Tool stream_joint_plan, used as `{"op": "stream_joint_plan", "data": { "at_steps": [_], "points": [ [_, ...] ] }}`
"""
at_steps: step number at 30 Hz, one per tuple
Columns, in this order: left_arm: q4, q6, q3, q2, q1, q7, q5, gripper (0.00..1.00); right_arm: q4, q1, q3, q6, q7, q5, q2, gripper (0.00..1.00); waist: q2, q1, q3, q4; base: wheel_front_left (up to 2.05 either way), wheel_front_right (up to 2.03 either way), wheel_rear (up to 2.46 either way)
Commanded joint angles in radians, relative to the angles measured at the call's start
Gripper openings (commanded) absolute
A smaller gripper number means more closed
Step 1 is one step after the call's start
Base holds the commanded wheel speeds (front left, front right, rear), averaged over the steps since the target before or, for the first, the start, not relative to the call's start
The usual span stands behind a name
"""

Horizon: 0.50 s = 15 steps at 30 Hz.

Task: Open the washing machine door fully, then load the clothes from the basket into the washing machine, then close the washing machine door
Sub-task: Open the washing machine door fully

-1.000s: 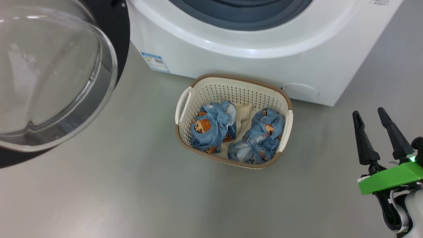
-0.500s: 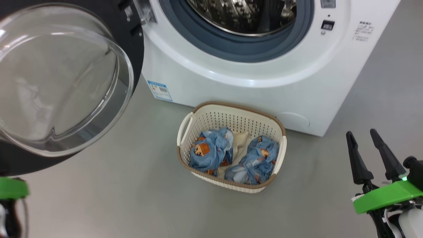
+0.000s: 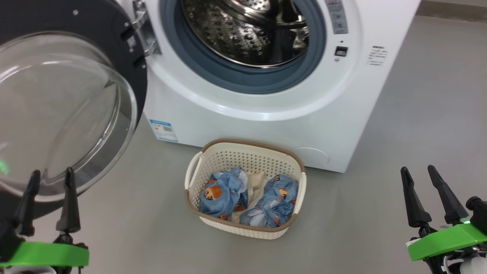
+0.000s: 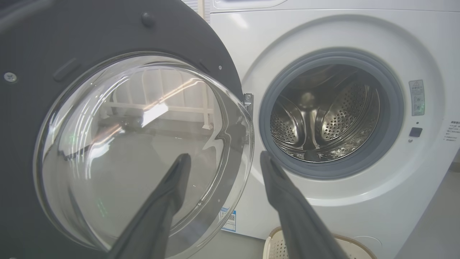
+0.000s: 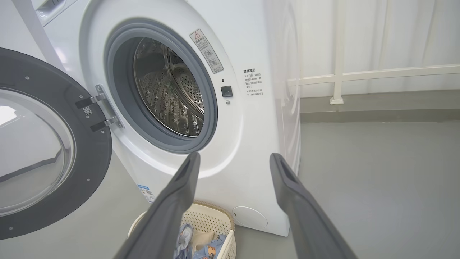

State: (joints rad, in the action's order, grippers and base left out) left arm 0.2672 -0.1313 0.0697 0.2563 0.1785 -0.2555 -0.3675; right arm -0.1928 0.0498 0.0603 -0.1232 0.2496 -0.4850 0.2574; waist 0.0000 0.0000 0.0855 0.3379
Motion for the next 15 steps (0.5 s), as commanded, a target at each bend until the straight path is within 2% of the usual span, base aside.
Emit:
{"op": "stream_joint_plan", "data": {
  "at_steps": [1, 15],
  "points": [
    [-0.042, 0.001, 0.022, 0.029, 0.004, -0.006, -0.014, 1.00, 0.028, -0.003, 0.011, -0.008, 0.012, -0.004, 0.017, 1.00, 0.0000, 0.0000, -0.027, -0.047, 0.00, 0.00, 0.00],
    [-0.073, 0.001, -0.077, 0.011, -0.051, -0.006, -0.054, 1.00, 0.036, -0.036, -0.009, -0.008, 0.012, -0.004, 0.024, 1.00, 0.0000, 0.0000, -0.046, -0.198, 0.00, 0.00, 0.00]
  ]
}}
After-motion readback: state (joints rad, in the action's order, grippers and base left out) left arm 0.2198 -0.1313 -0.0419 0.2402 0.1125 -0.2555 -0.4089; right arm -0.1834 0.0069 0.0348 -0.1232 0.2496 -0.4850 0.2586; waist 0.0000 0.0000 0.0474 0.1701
